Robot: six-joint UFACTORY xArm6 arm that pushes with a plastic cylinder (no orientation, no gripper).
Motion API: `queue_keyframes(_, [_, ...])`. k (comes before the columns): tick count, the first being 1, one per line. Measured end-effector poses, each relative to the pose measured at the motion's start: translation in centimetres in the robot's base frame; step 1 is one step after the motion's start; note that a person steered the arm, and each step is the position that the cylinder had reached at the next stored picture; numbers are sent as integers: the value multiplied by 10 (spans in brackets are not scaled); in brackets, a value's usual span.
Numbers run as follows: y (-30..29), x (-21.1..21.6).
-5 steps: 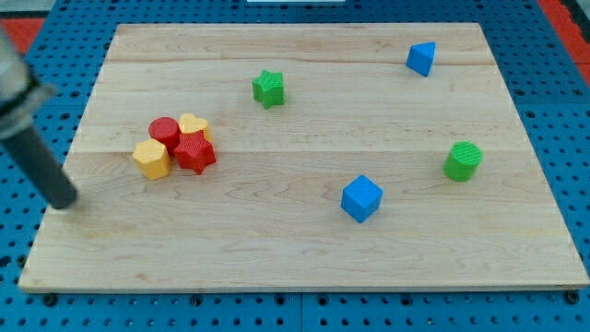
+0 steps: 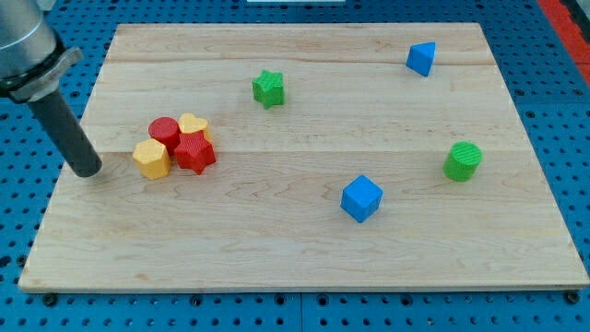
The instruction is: Move the yellow hexagon closer to the group of blocks
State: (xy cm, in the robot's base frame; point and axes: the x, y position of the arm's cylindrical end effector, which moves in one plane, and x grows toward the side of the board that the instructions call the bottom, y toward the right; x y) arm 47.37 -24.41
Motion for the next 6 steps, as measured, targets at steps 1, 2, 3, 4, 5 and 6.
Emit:
queue_keyframes(1, [13, 0])
queue_keyframes(2, [24, 0])
queue_keyframes(3, [43, 0])
queue_keyframes(4, [45, 0])
queue_keyframes(5, [45, -1])
queue_keyframes(6, [45, -1])
